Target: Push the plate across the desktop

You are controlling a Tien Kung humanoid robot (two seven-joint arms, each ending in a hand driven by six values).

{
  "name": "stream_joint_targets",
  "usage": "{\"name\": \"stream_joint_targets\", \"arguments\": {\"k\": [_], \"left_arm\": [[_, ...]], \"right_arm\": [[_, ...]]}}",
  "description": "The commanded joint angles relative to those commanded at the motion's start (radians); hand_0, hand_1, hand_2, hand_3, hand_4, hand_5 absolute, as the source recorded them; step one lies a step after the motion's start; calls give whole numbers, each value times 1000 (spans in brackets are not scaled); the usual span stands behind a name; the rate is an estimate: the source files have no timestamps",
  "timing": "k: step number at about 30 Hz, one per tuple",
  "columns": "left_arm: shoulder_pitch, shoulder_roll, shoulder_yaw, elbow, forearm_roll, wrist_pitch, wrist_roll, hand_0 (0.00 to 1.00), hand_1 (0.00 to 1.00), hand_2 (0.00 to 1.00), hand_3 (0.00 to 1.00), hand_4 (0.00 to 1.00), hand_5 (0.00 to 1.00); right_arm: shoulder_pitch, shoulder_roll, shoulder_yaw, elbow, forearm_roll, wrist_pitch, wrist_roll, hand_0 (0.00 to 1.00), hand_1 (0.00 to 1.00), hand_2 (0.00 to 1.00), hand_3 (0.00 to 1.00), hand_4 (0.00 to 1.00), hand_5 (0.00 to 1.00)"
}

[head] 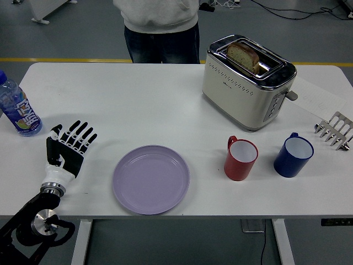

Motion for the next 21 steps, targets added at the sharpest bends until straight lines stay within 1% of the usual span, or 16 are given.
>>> {"name": "stream_joint_targets", "arguments": {"k": [3, 5, 6, 10, 11, 15, 18, 21], "left_arm": [[18, 15, -68, -19, 29, -15, 21, 681, 705, 688, 583, 498, 998], [24, 21, -91, -25, 39, -20, 28, 681, 705, 688, 583, 498, 998], [36, 31, -119, -36, 54, -29, 42, 681, 705, 688, 583, 498, 998], [65, 49, -174, -60, 73, -48, 66, 681, 705, 689, 582, 496, 998], [78, 52, -198, -70, 80, -54, 74, 681, 705, 689, 582, 496, 998], [103, 48, -253, -90, 93, -62, 85, 683, 707, 689, 582, 502, 998], [119, 31, -305, -107, 106, -68, 94, 683, 707, 689, 582, 502, 998], [125, 19, -336, -117, 118, -72, 101, 685, 708, 689, 586, 510, 998]], "right_arm": [[-1, 0, 1, -1, 0, -1, 2, 597, 587, 642, 658, 174, 710], [-2, 0, 3, -1, -2, 0, 2, 597, 587, 642, 658, 174, 710], [-3, 0, 4, -1, -4, 0, 2, 597, 587, 642, 658, 174, 710], [-5, 0, 5, -1, -3, -1, 4, 597, 587, 642, 658, 175, 711], [-5, 0, 4, -2, -1, -2, 5, 597, 587, 642, 658, 175, 711], [-4, 0, 3, -3, 4, -3, 7, 597, 587, 643, 658, 175, 702], [-2, 0, 3, -3, 5, -4, 10, 597, 587, 643, 658, 175, 702], [0, 0, 3, -3, 7, -5, 10, 597, 587, 641, 656, 175, 699]]}}
